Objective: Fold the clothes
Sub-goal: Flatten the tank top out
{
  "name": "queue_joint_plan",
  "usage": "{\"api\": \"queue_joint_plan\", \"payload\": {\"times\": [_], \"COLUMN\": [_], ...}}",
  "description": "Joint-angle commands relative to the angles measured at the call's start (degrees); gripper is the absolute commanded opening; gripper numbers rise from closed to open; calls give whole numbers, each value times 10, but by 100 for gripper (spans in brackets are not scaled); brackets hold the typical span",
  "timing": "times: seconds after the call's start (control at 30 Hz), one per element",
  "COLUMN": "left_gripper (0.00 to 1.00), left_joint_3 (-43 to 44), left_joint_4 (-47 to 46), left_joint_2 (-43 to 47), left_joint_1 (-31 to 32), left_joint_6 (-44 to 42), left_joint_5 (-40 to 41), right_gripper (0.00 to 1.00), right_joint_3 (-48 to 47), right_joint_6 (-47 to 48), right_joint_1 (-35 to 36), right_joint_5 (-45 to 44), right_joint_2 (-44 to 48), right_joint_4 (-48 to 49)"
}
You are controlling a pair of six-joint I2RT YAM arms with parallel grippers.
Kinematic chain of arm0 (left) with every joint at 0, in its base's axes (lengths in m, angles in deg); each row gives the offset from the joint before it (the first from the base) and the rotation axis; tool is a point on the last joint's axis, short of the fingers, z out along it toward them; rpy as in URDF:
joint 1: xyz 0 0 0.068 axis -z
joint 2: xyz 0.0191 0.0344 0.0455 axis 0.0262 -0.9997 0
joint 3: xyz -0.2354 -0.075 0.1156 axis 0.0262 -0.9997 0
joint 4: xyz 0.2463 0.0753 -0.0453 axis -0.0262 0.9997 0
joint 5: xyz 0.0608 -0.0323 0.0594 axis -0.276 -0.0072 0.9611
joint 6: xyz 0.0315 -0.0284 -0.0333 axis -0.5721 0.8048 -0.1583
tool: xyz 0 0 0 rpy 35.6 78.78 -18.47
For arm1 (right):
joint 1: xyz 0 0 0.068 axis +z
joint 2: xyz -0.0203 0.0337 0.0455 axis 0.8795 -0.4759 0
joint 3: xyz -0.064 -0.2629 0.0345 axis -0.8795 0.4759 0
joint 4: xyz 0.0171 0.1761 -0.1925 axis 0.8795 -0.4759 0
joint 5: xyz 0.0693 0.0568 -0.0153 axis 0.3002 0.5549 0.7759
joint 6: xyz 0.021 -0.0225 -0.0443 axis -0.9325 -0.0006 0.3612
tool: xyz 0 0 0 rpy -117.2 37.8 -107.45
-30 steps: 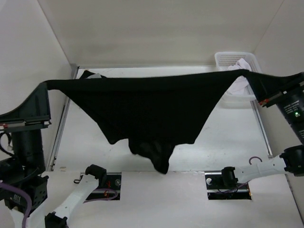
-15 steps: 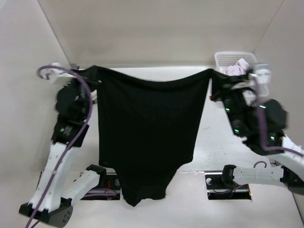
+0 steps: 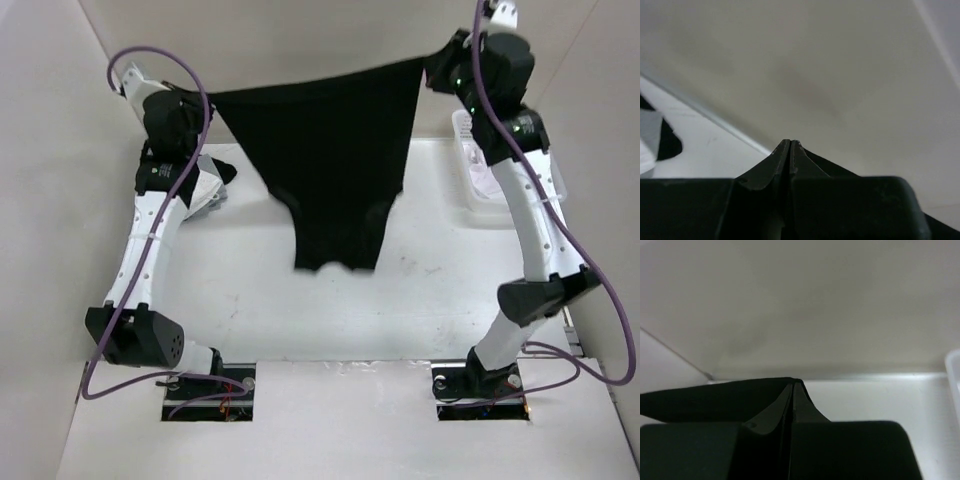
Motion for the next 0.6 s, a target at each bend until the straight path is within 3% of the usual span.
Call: {"api": "queue_joint_plan", "payload": {"times": [0.0, 0.1, 0.23, 0.37, 0.4, 0.43, 0.57], "left_gripper": [0, 0, 0, 0, 0, 0, 1], "left_joint_3": [95, 114, 91, 2, -101, -116, -339], "left_joint_4": [-54, -60, -65, -82, -99, -103, -122], "left_joint_2": [18, 25, 53, 97, 153, 161, 297], "left_joint_1": [-13, -28, -36, -37, -29, -27, -6], "left_joint_6": [5, 9, 3, 3, -3, -4, 6], "left_joint_5": [-31, -50, -57, -59, -55, -54, -43], "right_gripper": [0, 0, 0, 0, 0, 0, 0], "right_joint_3": [-187, -241, -137, 122, 297, 315, 583], "right_joint_6": [-20, -21, -17, -26, -38, -38, -58], "right_joint_1": [-6, -4, 3, 13, 36, 39, 108], "right_joint_5": [51, 54, 44, 27, 13, 12, -19], "right_joint_2": [-20, -28, 28, 152, 245, 255, 402], "right_joint_4": [-60, -83, -63, 40, 94, 99, 177]}}
